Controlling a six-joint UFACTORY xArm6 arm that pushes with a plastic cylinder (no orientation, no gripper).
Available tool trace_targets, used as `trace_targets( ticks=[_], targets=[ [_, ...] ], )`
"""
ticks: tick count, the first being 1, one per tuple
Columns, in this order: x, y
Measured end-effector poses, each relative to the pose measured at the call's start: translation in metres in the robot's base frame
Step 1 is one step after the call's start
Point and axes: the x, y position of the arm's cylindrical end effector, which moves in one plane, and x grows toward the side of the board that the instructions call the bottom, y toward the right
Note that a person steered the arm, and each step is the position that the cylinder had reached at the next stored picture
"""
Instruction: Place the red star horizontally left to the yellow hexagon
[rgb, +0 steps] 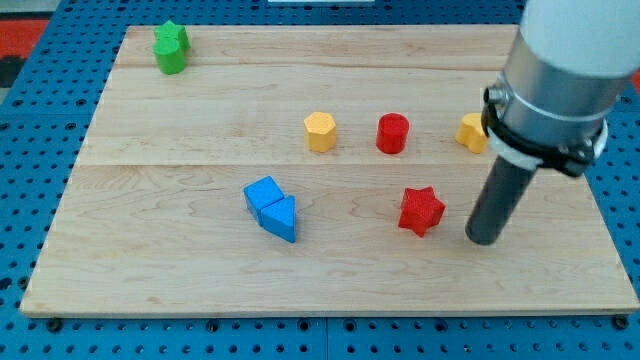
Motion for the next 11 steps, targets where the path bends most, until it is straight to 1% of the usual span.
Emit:
trace_targets(
  ticks=[1,2,3,4,5,6,7,8,9,10,11],
  targets=[
    [-0.025,-0.056],
    [-0.066,-0.067],
    [-0.094,-0.111],
    [-0.104,-0.207],
    [-0.104,-0.219],
    [-0.104,-0.192],
    [-0.122,-0.152],
    [-0.139,-0.228],
    [-0.115,-0.237],
    [-0.092,-0.227],
    [-0.118,-0.264]
  ],
)
